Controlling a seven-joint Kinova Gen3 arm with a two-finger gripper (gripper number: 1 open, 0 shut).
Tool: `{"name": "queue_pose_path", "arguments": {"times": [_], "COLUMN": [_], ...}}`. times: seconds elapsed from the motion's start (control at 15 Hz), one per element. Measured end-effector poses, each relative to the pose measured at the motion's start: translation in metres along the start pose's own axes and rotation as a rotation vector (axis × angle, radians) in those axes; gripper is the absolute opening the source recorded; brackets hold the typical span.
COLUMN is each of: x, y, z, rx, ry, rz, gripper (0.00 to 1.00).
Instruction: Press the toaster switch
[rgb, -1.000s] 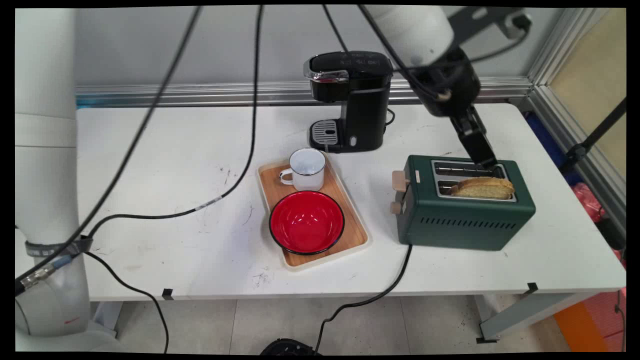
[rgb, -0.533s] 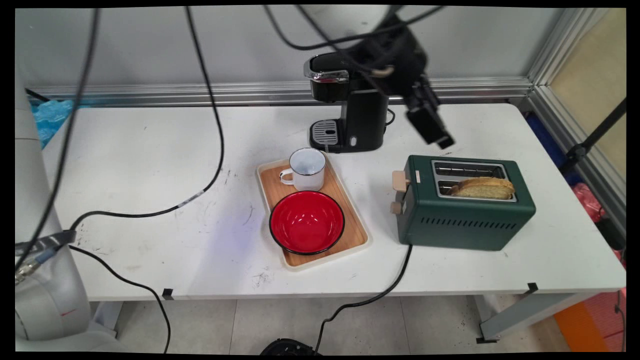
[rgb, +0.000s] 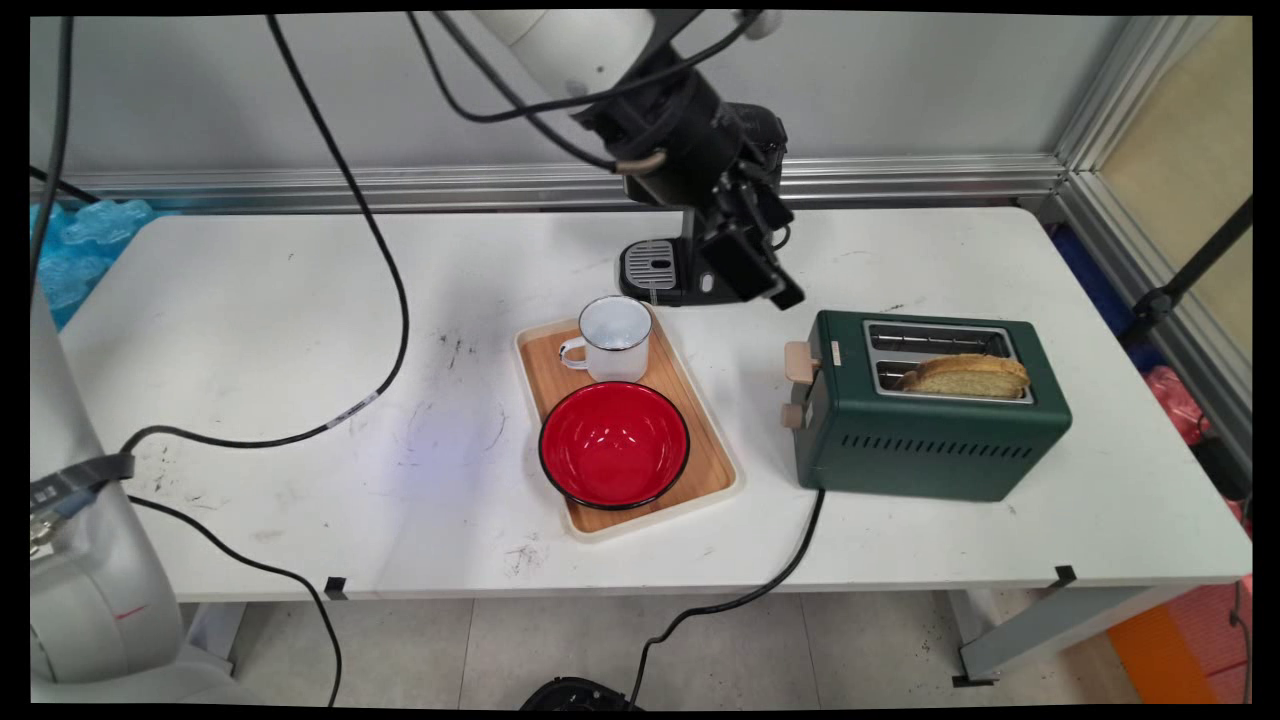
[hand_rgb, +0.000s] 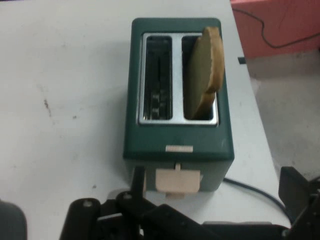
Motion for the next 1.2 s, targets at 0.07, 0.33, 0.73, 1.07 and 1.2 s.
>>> {"name": "queue_pose_path", "arguments": {"times": [0.07,0.33,0.73,1.07,1.2], "x": [-0.005,-0.019,-0.025,-0.029,-0.029], "y": [-0.001,-0.008,-0.016,-0.019,-0.019], "z": [0.0,0.009,0.028,0.043,0.05], "rx": [0.0,0.009,0.009,-0.001,-0.007], "ry": [-0.003,-0.024,-0.04,-0.048,-0.05], "rz": [0.007,0.04,0.063,0.081,0.085], "gripper": [1.0,1.0,0.0,0.0,0.0]}}
